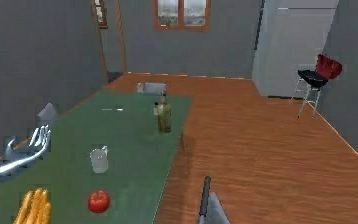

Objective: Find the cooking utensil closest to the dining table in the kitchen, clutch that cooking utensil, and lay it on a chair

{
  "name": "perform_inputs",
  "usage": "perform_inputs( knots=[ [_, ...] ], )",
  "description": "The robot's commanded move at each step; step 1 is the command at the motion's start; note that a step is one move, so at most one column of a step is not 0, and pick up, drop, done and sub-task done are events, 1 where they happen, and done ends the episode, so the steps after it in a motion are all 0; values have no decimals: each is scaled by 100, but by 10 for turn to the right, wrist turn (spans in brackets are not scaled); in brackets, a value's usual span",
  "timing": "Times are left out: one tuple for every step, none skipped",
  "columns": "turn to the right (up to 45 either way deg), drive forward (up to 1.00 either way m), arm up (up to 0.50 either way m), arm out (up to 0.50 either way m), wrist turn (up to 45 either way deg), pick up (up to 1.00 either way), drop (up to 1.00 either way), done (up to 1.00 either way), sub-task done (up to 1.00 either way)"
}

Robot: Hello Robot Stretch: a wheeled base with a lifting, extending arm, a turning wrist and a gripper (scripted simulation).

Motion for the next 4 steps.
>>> perform_inputs(
  knots=[
    [450,0,0,0,0,0,0,0,0],
    [300,0,0,0,0,0,0,0,0],
    [-450,0,0,0,0,0,0,0,0],
    [-450,0,0,0,0,0,0,0,0]
  ],
)
